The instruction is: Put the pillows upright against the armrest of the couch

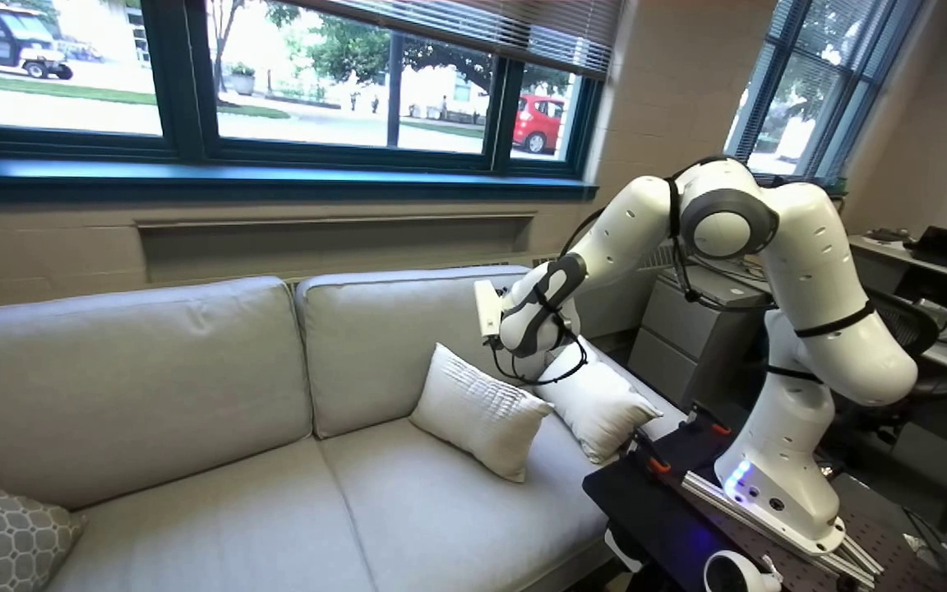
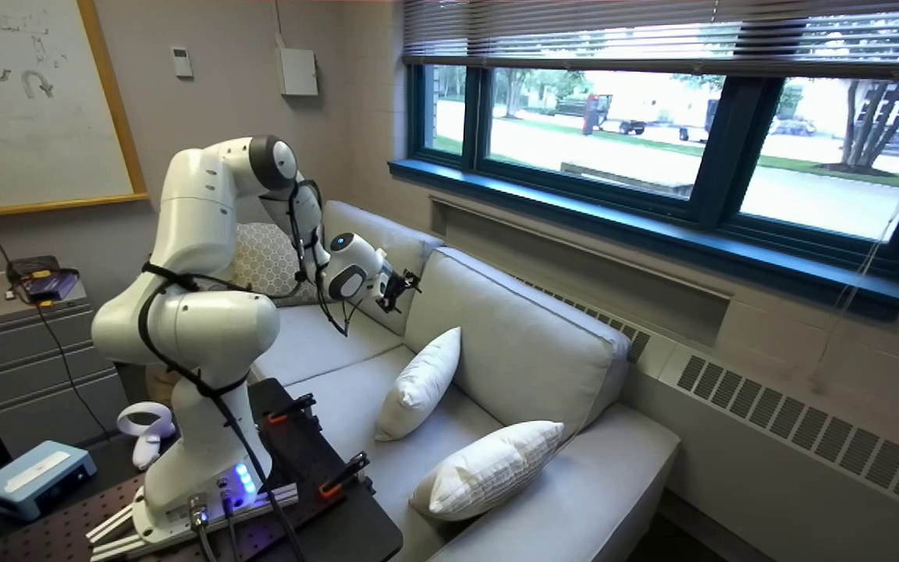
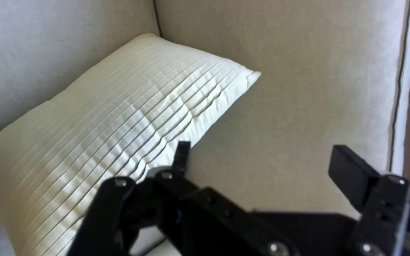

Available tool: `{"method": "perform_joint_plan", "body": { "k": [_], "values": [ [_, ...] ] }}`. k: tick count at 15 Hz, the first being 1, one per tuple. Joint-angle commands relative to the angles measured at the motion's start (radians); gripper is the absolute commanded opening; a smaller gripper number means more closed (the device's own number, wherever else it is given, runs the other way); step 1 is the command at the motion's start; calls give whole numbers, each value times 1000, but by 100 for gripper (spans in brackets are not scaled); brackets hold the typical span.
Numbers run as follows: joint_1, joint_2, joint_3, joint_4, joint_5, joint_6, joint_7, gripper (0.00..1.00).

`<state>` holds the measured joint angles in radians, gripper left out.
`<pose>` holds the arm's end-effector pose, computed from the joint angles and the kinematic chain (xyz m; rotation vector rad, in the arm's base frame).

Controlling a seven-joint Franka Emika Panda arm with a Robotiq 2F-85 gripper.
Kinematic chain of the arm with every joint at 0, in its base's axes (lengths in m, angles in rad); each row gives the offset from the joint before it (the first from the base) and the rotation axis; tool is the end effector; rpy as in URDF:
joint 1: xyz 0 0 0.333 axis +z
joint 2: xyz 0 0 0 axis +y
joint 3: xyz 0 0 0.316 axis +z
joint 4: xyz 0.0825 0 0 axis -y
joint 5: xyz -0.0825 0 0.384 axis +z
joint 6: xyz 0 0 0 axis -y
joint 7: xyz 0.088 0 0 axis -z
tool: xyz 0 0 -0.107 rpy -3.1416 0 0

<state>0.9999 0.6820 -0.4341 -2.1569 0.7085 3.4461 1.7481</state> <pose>0.5250 0.2549 0.1911 -1.5940 1.9218 -0.6112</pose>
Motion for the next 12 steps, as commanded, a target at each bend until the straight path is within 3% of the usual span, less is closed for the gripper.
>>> {"method": "perform_joint_plan", "body": {
  "k": [1, 2, 3, 5, 7, 8, 12],
  "values": [
    [-171, -41, 101, 3, -9, 6, 87, 100],
    [-261, -47, 177, 13, 48, 22, 35, 100],
    [-290, -42, 171, 7, -12, 8, 124, 100],
    [-446, -37, 274, 15, -44, 9, 164, 100],
    [-598, -21, 403, 41, 4, 9, 135, 100],
    [-660, -6, 443, 42, -53, 9, 201, 100],
    [-904, 74, 658, 92, -88, 17, 285, 100]
  ]
}}
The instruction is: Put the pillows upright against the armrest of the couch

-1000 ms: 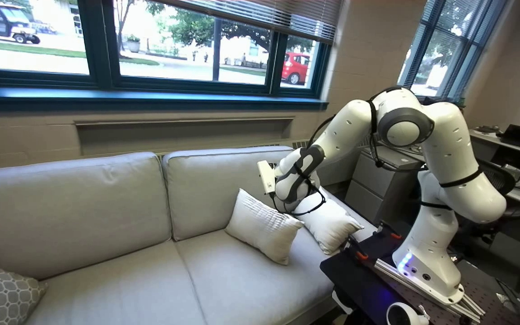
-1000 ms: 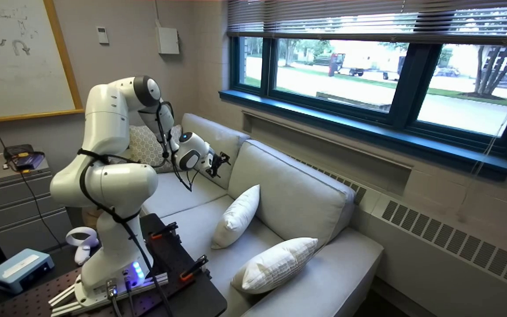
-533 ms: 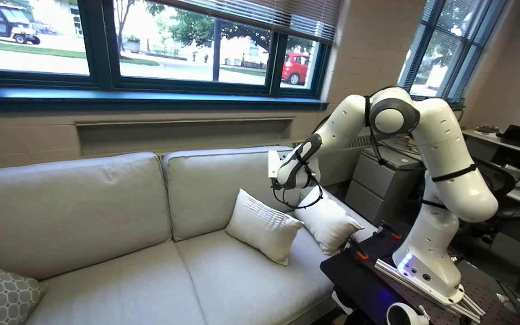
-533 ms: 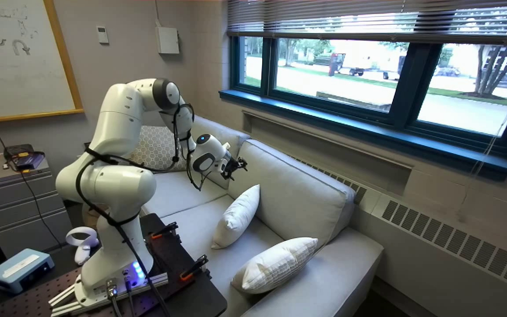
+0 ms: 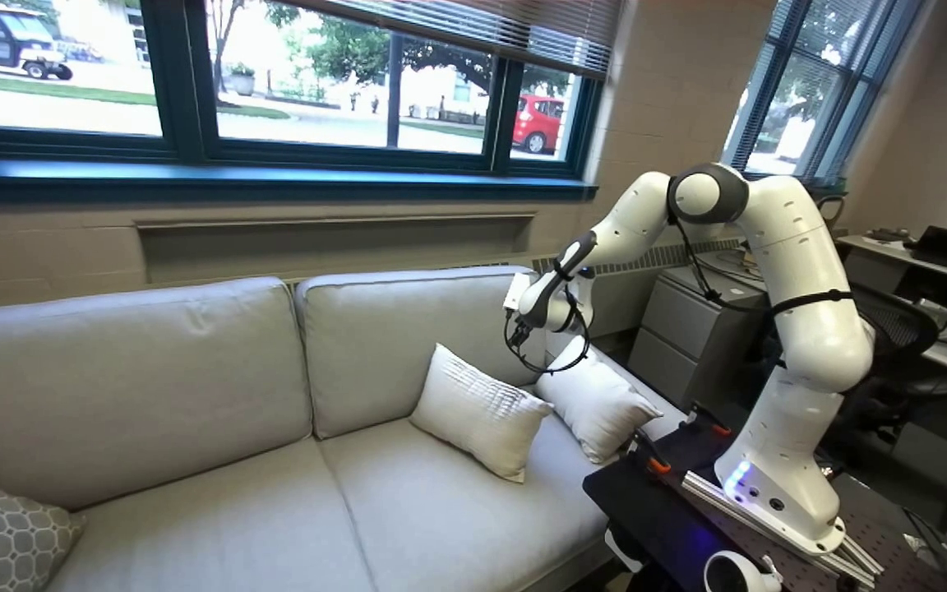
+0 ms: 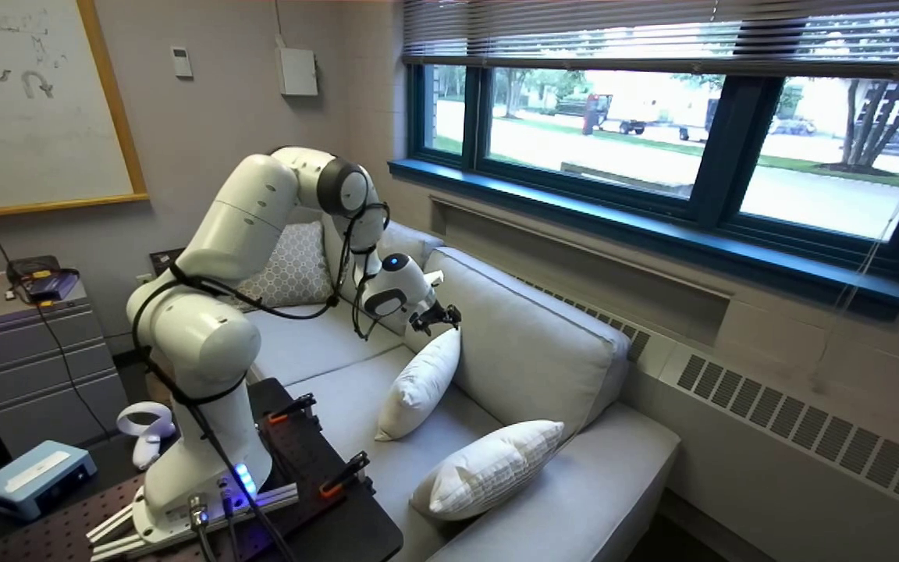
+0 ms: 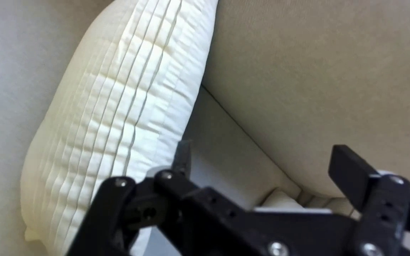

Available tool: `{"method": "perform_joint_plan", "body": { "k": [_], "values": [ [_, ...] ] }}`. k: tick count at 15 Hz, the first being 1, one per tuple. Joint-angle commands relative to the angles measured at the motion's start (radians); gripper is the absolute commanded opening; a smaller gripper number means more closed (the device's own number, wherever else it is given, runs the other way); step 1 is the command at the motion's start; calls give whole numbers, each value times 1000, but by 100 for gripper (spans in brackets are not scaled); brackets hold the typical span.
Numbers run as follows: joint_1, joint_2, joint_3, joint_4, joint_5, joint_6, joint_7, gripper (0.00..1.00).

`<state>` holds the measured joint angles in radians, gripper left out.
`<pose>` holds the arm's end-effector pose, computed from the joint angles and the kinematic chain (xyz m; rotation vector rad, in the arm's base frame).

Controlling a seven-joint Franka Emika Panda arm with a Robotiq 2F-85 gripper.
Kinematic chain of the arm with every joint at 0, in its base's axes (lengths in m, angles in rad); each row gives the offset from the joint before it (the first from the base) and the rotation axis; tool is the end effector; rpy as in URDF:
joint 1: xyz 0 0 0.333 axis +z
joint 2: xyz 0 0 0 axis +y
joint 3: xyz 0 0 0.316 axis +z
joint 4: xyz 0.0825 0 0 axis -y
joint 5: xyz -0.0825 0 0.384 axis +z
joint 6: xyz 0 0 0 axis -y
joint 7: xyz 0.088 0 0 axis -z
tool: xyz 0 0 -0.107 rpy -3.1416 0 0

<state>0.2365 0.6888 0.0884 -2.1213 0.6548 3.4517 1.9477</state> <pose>0.5711 0.1163 0.1448 -0.9951 2.3714 -0.2653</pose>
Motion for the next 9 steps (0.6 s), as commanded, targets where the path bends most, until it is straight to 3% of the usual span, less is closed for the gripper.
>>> {"method": "perform_joint_plan", "body": {
  "k": [1, 5, 9],
  "values": [
    [-190, 91, 181, 70, -42, 10, 108, 100],
    [-383, 229, 343, 133, -100, 11, 189, 100],
    [-564, 380, 453, 186, -182, 10, 257, 100]
  ]
}}
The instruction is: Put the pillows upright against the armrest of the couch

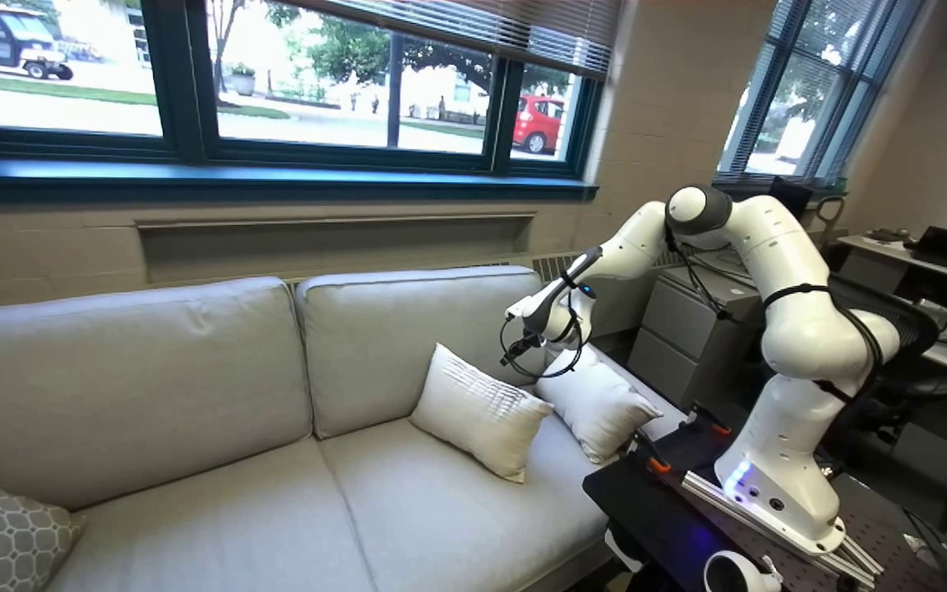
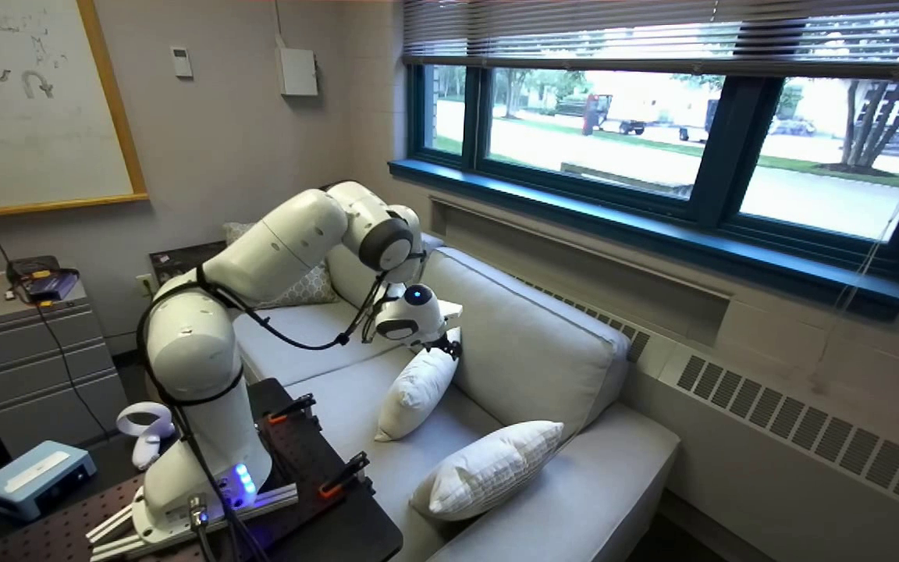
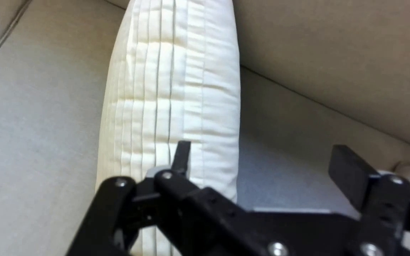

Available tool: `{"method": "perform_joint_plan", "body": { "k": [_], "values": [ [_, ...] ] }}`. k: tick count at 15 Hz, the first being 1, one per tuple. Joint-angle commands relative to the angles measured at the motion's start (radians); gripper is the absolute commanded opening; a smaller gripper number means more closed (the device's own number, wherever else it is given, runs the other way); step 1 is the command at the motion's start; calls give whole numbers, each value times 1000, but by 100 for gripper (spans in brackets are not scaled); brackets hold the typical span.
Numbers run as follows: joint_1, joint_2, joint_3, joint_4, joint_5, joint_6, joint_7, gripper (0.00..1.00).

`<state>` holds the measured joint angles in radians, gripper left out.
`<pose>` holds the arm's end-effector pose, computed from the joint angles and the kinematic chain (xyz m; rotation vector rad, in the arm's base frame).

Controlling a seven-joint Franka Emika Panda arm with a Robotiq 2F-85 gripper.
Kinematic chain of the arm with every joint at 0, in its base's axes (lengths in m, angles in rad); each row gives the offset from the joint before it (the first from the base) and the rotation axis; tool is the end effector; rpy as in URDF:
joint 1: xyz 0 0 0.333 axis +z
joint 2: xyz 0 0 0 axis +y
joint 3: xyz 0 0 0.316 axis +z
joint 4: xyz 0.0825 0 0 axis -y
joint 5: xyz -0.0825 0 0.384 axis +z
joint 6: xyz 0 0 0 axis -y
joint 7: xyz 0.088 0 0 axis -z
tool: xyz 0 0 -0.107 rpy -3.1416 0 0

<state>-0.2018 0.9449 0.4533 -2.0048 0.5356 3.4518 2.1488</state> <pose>0.5811 0.0840 0.0615 -0.5442 2.5554 0.1321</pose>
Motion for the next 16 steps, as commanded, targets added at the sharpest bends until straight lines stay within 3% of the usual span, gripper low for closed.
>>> {"method": "perform_joint_plan", "body": {
  "k": [1, 6, 12, 16],
  "values": [
    [-172, 168, 113, 84, -85, 10, 66, 100],
    [-368, 343, 228, 135, -180, 10, 117, 100],
    [-567, 432, 443, 160, -266, 7, 101, 100],
    [-587, 426, 519, 115, -302, 19, 63, 100]
  ]
}}
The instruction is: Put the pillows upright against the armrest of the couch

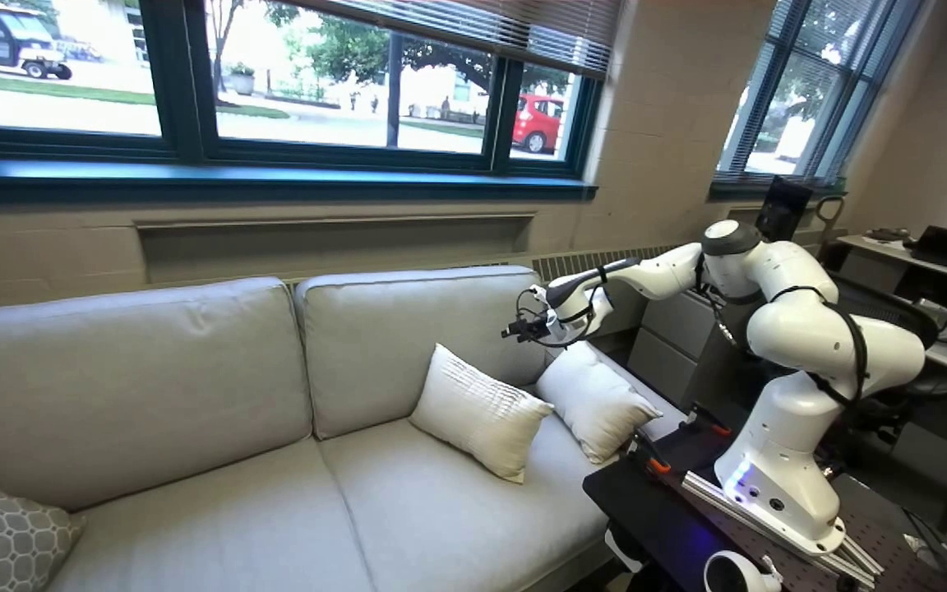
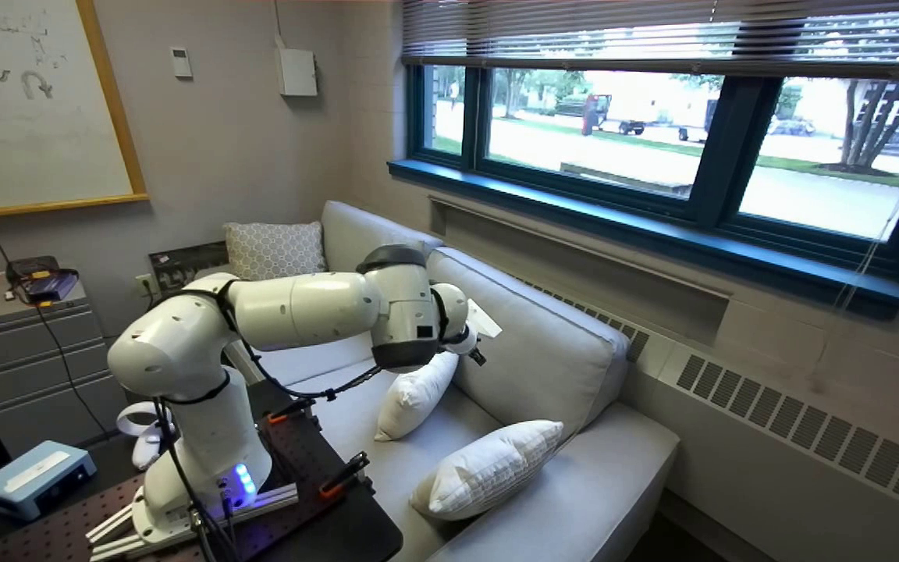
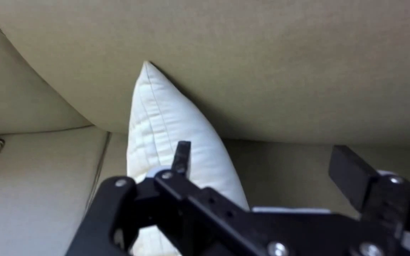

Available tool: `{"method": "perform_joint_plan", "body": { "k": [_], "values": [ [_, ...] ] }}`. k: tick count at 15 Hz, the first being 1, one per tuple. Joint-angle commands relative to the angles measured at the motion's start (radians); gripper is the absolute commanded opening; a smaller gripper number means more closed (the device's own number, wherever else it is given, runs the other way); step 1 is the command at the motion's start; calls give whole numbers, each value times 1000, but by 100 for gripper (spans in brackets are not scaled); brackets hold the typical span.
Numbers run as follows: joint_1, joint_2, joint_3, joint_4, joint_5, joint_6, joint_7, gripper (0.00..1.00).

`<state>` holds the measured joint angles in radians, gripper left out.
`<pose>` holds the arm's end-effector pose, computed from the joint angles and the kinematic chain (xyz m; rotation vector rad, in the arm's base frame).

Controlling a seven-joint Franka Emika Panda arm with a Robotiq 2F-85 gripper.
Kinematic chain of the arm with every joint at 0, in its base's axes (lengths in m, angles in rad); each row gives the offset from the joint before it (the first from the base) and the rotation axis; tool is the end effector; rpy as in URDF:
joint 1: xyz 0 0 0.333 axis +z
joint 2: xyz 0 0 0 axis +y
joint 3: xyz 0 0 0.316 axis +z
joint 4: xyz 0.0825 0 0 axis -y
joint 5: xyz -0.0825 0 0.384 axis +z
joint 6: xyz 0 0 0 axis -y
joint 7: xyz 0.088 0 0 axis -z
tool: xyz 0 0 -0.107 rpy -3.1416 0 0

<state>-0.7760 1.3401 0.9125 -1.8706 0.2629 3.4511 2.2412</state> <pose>0.6241 0.0030 0.0489 0.0283 2.3646 0.6120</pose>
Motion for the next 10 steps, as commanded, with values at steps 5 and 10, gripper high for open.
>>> {"method": "perform_joint_plan", "body": {
  "k": [5, 10],
  "values": [
    [151, -52, 0, -81, 30, 9, -44, 100],
    [343, -155, -127, -132, 128, 0, -19, 100]
  ]
}}
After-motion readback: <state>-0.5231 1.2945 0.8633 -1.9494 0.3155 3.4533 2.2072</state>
